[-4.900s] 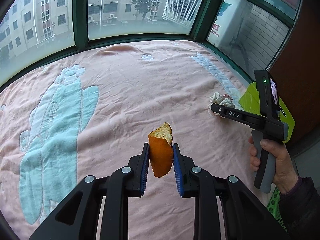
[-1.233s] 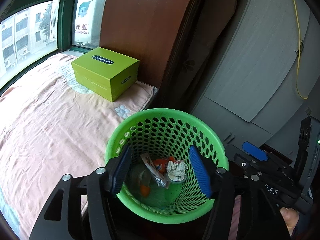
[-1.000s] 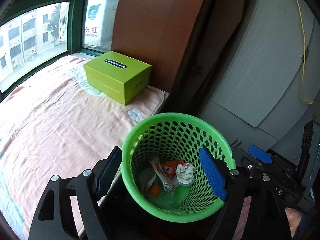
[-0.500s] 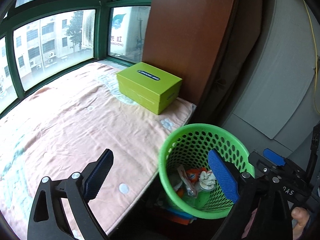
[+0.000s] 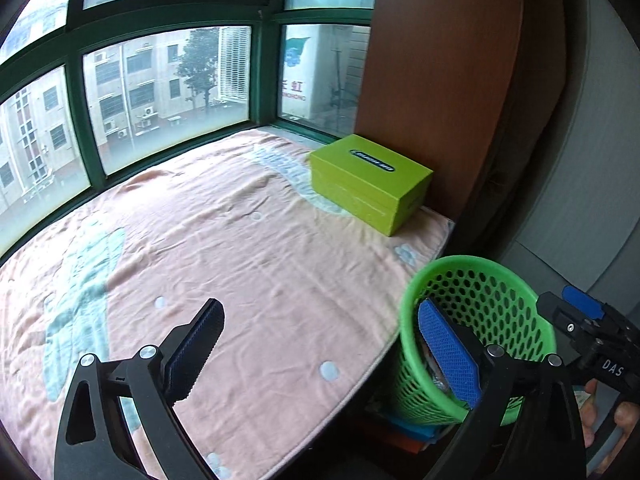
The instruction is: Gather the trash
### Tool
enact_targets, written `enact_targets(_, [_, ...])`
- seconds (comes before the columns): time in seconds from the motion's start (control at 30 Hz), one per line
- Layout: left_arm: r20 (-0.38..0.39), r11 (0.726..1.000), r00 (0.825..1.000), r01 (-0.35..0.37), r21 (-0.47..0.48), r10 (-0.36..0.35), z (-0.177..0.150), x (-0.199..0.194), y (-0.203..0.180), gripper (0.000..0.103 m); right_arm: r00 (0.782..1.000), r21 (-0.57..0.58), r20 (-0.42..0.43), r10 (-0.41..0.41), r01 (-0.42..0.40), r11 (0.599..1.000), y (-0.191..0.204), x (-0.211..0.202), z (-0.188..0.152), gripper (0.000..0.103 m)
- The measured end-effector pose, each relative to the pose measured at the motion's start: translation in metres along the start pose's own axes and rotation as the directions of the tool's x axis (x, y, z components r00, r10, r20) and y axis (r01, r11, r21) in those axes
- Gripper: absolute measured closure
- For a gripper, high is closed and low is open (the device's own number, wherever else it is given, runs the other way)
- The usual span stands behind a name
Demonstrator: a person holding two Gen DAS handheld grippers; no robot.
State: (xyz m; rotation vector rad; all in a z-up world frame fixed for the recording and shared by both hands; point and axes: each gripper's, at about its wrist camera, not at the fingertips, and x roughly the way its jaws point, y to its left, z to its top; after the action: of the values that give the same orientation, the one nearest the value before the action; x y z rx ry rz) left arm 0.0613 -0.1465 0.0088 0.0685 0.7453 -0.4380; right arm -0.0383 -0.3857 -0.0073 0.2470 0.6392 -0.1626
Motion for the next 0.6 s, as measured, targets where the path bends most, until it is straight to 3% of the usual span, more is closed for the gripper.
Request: enact_targets(0.6, [0.009, 0.982, 0.987, -0.16, -0.099, 0.162, -0.017, -0.025, 0.072, 0.008, 0.997, -0.116, -0.008, 0.075, -0.076, 0.99, 0.06, 0.025, 0.012, 0.005])
